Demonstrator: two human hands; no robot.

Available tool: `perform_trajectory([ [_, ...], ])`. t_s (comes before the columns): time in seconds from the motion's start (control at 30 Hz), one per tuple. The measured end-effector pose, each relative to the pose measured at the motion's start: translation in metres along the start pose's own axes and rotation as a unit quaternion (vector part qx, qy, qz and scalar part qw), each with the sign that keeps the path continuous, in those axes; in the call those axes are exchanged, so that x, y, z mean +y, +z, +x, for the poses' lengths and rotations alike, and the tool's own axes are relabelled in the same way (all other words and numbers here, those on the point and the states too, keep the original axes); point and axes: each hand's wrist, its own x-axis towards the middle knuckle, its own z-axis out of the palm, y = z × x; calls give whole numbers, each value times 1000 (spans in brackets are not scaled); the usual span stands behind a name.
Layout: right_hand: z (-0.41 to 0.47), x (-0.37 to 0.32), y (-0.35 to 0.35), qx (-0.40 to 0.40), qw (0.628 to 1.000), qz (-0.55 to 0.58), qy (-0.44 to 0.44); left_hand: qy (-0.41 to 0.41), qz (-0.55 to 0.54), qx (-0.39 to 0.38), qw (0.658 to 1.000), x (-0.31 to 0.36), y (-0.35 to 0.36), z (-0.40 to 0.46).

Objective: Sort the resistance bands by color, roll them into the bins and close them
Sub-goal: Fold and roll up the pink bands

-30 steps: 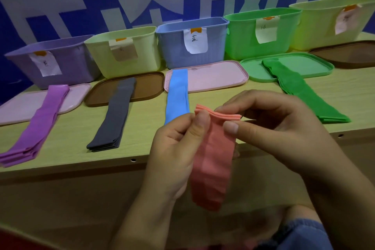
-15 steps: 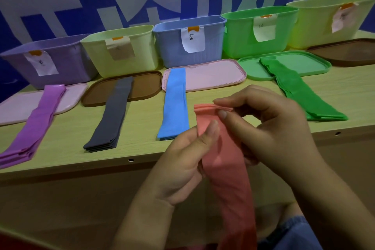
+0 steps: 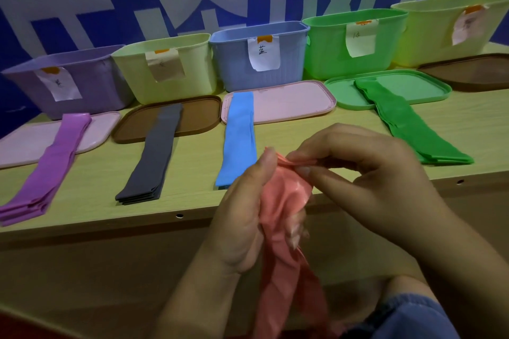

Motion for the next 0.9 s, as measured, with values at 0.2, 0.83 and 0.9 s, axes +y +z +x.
perform_trajectory([
  [0.2, 0, 1, -1, -22, 991, 116, 70, 42, 115, 122, 985, 0, 13, -2],
  [0.83, 14, -10, -16, -151, 961, 141, 182, 57, 291, 41, 954, 6, -12, -10],
  [0.9, 13, -9, -14, -139, 969, 122, 164, 68, 307, 27, 949, 7, -15, -12],
])
